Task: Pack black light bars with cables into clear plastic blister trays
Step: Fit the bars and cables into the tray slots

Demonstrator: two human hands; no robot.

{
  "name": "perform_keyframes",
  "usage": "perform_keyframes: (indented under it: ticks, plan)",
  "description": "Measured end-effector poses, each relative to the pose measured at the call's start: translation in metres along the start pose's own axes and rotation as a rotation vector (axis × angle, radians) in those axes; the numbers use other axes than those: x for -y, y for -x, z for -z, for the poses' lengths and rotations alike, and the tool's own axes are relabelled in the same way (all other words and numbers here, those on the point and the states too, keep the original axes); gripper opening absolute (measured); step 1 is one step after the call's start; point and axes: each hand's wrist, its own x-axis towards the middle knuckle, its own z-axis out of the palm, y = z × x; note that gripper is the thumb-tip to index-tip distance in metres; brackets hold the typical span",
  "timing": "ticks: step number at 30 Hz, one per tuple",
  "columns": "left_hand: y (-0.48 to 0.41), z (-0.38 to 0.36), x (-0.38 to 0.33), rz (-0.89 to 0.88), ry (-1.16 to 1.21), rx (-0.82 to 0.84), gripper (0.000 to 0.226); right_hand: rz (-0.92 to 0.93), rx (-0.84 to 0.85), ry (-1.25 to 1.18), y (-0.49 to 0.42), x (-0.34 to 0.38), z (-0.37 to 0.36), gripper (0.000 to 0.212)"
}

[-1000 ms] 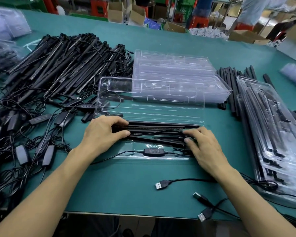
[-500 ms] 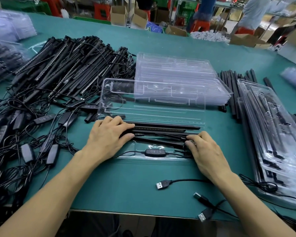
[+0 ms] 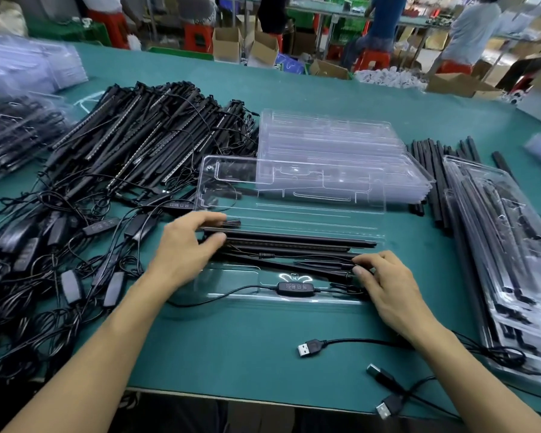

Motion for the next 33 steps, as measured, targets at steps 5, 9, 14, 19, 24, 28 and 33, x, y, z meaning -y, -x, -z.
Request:
perform_keyframes:
  ticks: [5, 9, 14, 19, 24, 28, 33]
  plan:
    - [-0.002, 0.021, 0.010, 0.217, -0.001, -0.262, 0.034, 0.003, -0.011, 0.007, -0.003, -0.003, -0.003, 0.019]
    - [0.011, 0.027, 0.007, 0.116, -0.141, -0.292, 0.030, -0.004, -0.028, 0.009, -0.005, -0.003, -0.004, 0.016]
    - [0.059, 0.032, 0.004, -0.286, -0.199, 0.056, 0.022, 0.000, -0.046, 0.039, -0.005, -0.005, -0.006, 0.014]
    - [0.065, 0.028, 0.018, -0.335, -0.320, 0.114, 0.042, -0.003, -0.019, 0.074, -0.006, -0.006, -0.005, 0.014]
    - [0.055, 0.023, 0.027, -0.333, -0.171, 0.079, 0.042, -0.009, 0.014, 0.083, -0.005, -0.006, -0.003, 0.012]
    - [0.046, 0.021, 0.032, -0.294, -0.080, 0.024, 0.055, -0.009, 0.016, 0.092, -0.004, -0.005, -0.003, 0.012]
    - [0.040, 0.025, 0.039, -0.141, -0.249, -0.062, 0.043, -0.016, 0.018, 0.110, -0.002, -0.003, -0.002, 0.015]
